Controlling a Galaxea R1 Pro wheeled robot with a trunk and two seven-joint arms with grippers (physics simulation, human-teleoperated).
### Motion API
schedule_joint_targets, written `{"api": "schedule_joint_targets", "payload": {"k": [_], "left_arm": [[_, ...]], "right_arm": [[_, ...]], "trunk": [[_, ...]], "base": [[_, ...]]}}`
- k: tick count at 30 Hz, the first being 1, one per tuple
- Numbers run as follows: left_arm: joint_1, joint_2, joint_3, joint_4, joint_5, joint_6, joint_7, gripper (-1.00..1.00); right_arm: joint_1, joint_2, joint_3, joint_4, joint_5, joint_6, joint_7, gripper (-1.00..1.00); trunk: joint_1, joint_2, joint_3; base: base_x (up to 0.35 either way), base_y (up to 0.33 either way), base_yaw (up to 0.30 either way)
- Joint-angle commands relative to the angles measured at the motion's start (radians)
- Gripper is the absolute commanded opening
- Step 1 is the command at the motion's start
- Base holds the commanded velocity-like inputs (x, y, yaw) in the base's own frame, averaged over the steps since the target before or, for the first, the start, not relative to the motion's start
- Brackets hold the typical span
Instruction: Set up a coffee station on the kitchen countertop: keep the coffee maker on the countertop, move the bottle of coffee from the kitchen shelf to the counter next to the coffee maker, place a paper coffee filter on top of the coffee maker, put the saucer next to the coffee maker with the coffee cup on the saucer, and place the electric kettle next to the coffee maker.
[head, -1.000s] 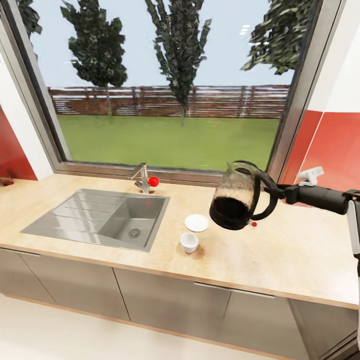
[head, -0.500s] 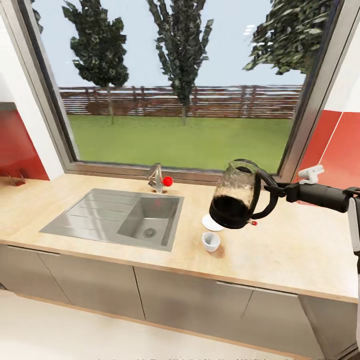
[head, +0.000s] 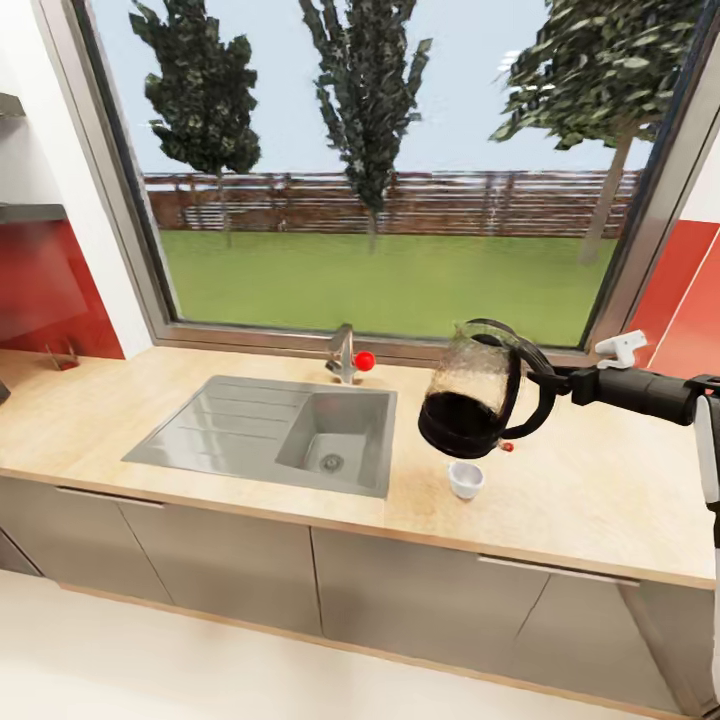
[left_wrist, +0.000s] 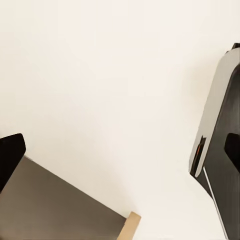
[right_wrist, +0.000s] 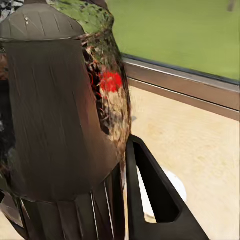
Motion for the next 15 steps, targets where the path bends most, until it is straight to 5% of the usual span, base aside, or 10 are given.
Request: {"api": "schedule_joint_targets", "payload": {"k": [1, 15], "left_arm": [[-0.001, -0.001, -0.008, 0.001, 0.008, -0.004, -0.001, 1.00], [-0.001, -0.004, -0.008, -0.001, 0.007, -0.004, 0.004, 1.00]], "right_arm": [[-0.002, 0.001, 0.000, -0.001, 0.004, 0.006, 0.009, -1.00], [-0.002, 0.004, 0.004, 0.001, 0.004, 0.007, 0.009, -1.00]], "trunk": [[0.001, -0.002, -0.002], [0.001, -0.002, -0.002]], "base": [[0.132, 0.282, 0.052], [0.135, 0.150, 0.241]]}}
